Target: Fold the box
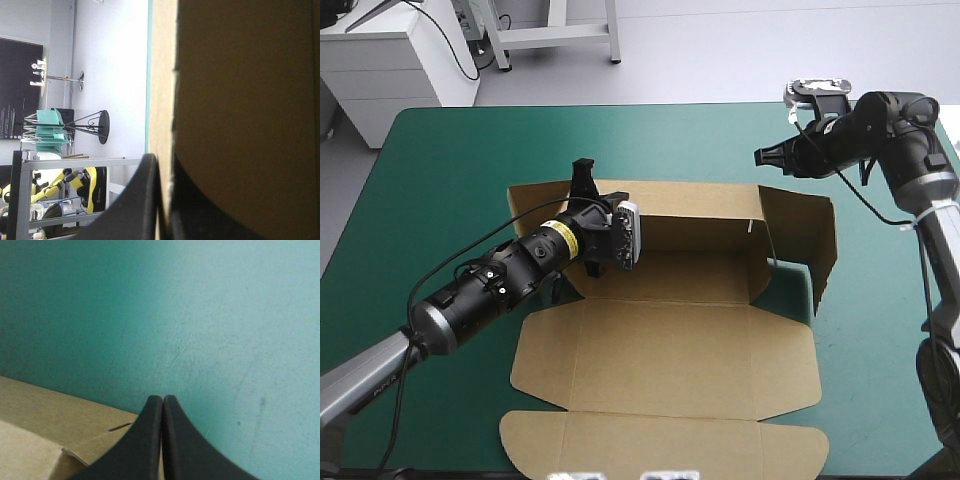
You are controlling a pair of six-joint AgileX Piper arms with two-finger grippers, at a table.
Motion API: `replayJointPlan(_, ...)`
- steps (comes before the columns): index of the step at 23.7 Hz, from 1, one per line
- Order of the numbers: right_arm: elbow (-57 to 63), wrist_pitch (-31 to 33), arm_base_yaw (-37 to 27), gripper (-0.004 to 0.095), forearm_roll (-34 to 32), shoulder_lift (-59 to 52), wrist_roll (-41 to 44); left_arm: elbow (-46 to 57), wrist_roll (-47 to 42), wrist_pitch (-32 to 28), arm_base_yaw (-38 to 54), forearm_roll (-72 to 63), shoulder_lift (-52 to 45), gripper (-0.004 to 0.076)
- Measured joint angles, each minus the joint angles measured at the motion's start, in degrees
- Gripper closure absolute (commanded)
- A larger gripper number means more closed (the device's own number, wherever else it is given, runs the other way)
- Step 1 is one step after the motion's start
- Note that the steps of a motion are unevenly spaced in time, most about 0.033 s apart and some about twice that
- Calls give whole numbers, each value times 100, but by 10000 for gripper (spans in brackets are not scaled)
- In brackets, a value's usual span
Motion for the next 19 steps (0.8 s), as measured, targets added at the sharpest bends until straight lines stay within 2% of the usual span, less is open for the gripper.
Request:
replayJointPlan(8, -38, 717, 0, 928, -106, 259, -15, 0, 0, 90, 0, -6, -13, 732)
replayJointPlan(11, -38, 753, 0, 928, -34, 253, -43, 0, 0, 157, 0, -6, -37, 732)
replayJointPlan(13, -38, 753, 0, 928, 66, 253, -48, 0, 0, 158, 0, -6, -37, 732)
replayJointPlan(16, 80, 753, 0, 928, 576, 210, -237, 0, 0, 171, 0, -6, -37, 732)
replayJointPlan(19, 548, 741, 0, 928, 682, 90, -395, 0, 0, 177, 0, -6, -37, 732)
